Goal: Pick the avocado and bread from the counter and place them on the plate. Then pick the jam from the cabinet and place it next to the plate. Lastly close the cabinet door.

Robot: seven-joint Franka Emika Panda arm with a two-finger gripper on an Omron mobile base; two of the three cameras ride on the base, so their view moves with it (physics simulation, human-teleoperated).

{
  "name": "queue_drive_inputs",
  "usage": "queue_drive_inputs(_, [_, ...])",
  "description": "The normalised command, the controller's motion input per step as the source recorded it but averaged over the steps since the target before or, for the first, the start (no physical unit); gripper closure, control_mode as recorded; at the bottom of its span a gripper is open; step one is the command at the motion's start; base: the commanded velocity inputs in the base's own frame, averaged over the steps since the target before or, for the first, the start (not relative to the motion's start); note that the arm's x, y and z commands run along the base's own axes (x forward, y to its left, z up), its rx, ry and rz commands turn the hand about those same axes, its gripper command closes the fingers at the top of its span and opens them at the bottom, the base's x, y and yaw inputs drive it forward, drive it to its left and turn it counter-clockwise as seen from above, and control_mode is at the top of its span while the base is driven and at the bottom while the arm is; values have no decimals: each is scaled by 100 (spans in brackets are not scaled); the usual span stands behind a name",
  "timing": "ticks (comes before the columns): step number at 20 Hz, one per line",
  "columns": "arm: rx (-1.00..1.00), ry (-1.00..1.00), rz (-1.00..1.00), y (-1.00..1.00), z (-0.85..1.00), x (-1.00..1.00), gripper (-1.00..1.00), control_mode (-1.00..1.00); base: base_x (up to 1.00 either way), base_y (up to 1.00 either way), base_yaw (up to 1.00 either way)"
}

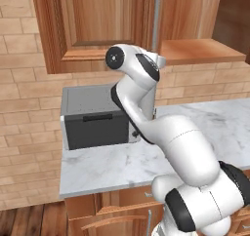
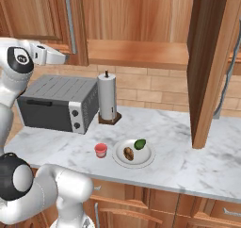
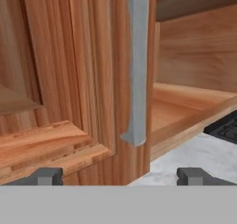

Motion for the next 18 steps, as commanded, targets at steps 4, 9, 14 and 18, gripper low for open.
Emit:
queue_drive_inputs(4, [0,0,0,-13,-13,47,-100,-100,0,0,0])
queue_drive_inputs(9, [-1,0,0,-8,-19,40,-100,-100,0,0,0])
queue_drive_inputs(14, [0,-1,5,-3,-18,-38,-100,-100,0,0,0])
queue_drive_inputs(18, [0,-5,8,0,-27,-99,-100,-100,0,0,0])
